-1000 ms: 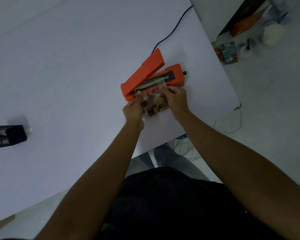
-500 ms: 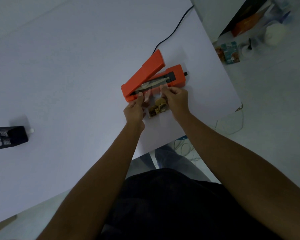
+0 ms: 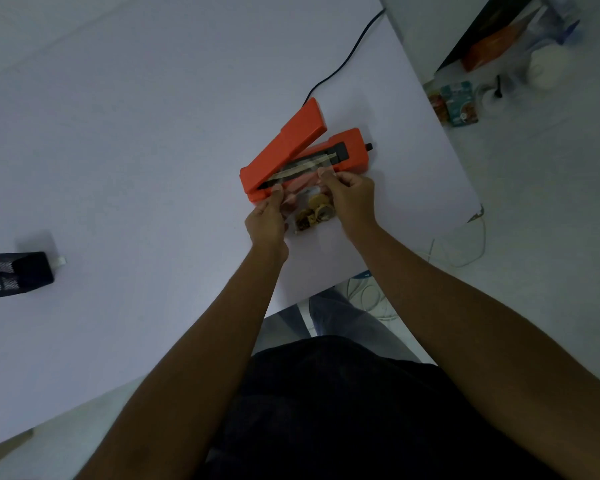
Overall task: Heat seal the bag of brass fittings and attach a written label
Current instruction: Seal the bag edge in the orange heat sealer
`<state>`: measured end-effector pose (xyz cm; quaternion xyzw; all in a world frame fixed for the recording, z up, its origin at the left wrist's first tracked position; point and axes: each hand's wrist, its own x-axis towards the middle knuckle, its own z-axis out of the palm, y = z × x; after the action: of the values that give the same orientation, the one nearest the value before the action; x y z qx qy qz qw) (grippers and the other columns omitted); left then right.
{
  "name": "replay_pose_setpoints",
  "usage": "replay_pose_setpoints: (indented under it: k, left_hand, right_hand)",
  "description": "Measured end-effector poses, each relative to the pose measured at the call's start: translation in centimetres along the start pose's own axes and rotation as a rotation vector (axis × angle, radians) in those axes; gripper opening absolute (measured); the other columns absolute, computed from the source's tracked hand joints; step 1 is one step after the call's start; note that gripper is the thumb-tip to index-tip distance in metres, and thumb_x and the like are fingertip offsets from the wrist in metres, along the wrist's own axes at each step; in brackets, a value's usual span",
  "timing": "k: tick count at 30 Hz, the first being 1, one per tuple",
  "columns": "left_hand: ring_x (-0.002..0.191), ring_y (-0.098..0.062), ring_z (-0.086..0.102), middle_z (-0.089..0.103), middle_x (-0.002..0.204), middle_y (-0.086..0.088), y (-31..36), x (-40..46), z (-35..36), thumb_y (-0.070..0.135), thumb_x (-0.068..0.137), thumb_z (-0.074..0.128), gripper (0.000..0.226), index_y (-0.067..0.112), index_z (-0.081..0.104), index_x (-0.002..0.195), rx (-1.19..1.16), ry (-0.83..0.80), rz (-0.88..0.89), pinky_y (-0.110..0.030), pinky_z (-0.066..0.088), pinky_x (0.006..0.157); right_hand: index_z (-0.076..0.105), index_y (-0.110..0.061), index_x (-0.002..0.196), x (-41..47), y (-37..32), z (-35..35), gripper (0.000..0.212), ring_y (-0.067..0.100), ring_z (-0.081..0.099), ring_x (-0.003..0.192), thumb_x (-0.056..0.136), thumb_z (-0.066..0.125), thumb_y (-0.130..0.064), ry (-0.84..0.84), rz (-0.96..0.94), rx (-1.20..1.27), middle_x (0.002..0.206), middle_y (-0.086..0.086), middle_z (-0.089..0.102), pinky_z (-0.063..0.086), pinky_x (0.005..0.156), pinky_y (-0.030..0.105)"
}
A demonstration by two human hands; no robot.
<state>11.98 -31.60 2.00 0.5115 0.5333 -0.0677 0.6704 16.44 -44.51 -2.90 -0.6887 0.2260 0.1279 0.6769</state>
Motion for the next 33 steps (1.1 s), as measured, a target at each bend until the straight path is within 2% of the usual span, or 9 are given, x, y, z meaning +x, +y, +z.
replay_pose_setpoints:
  k: [3, 6, 9, 12, 19, 23, 28, 33]
  left_hand:
    - [0.088, -0.017, 0.067, 0.072, 0.097, 0.001, -0.07, -0.15, 0.07, 0.04, 0.09, 0.067, 0.018, 0.022, 0.065, 0.091, -0.019, 0.012, -0.028, -0.028, 0.051, 0.072]
    - [0.093, -0.019, 0.068, 0.073, 0.096, 0.003, 0.02, -0.03, 0.1, 0.038, 0.091, 0.066, 0.016, 0.023, 0.066, 0.093, -0.046, 0.005, -0.043, -0.032, 0.053, 0.08]
    - [0.089, -0.019, 0.067, 0.073, 0.094, 0.001, 0.1, -0.1, 0.21, 0.036, 0.092, 0.066, 0.014, 0.022, 0.067, 0.091, -0.054, 0.005, -0.042, -0.035, 0.054, 0.084]
    - [0.085, -0.02, 0.064, 0.073, 0.096, -0.004, 0.17, -0.07, 0.2, 0.036, 0.092, 0.067, 0.016, 0.02, 0.068, 0.09, -0.026, 0.028, -0.028, -0.032, 0.055, 0.079]
    - [0.089, -0.021, 0.067, 0.072, 0.1, -0.005, 0.33, -0.04, 0.29, 0.036, 0.092, 0.066, 0.016, 0.021, 0.066, 0.091, -0.014, 0.039, -0.02, -0.032, 0.056, 0.082]
    - [0.084, -0.016, 0.067, 0.073, 0.098, -0.004, 0.6, -0.18, 0.31, 0.036, 0.092, 0.066, 0.017, 0.02, 0.066, 0.088, -0.003, 0.045, -0.01, -0.032, 0.054, 0.085]
    - [0.082, -0.016, 0.068, 0.074, 0.098, -0.005, 0.64, -0.21, 0.44, 0.038, 0.09, 0.068, 0.021, 0.017, 0.068, 0.089, 0.006, 0.057, 0.001, -0.031, 0.055, 0.084]
    - [0.074, -0.012, 0.067, 0.073, 0.086, -0.002, 0.56, -0.33, 0.41, 0.035, 0.09, 0.068, 0.019, 0.018, 0.068, 0.083, 0.02, 0.061, 0.037, -0.027, 0.054, 0.078]
  right_hand:
    - [0.07, 0.009, 0.076, -0.08, -0.15, 0.03, 0.033, 0.024, 0.064, 0.059, 0.088, 0.077, -0.02, -0.005, 0.019, 0.024, 0.065, 0.013, 0.068, 0.059, 0.064, 0.041]
    - [0.07, 0.001, 0.072, -0.31, -0.21, 0.11, 0.028, 0.017, 0.065, 0.056, 0.087, 0.078, -0.022, -0.011, 0.028, 0.039, 0.06, 0.001, 0.067, 0.059, 0.062, 0.035]
    - [0.071, 0.008, 0.078, -0.43, -0.33, 0.04, 0.031, 0.016, 0.064, 0.055, 0.087, 0.078, -0.022, 0.006, 0.041, 0.054, 0.063, 0.005, 0.068, 0.058, 0.06, 0.032]
    - [0.071, 0.011, 0.081, -0.39, -0.31, 0.2, 0.035, 0.02, 0.065, 0.059, 0.087, 0.079, -0.022, 0.017, 0.046, 0.054, 0.067, 0.012, 0.069, 0.06, 0.062, 0.035]
    - [0.07, 0.011, 0.082, -0.24, -0.25, 0.32, 0.035, 0.021, 0.066, 0.06, 0.087, 0.078, -0.022, 0.031, 0.044, 0.043, 0.069, 0.014, 0.07, 0.061, 0.064, 0.038]
    - [0.072, 0.008, 0.081, -0.13, -0.15, 0.27, 0.034, 0.024, 0.067, 0.062, 0.086, 0.079, -0.024, 0.025, 0.06, 0.049, 0.071, 0.015, 0.07, 0.061, 0.067, 0.043]
    - [0.069, 0.013, 0.081, 0.09, -0.05, 0.34, 0.039, 0.027, 0.065, 0.062, 0.086, 0.079, -0.024, 0.037, 0.059, 0.039, 0.072, 0.022, 0.069, 0.061, 0.067, 0.046]
    - [0.071, 0.006, 0.077, 0.07, -0.06, 0.4, 0.033, 0.025, 0.064, 0.06, 0.086, 0.078, -0.024, 0.039, 0.056, 0.008, 0.07, 0.017, 0.069, 0.061, 0.066, 0.045]
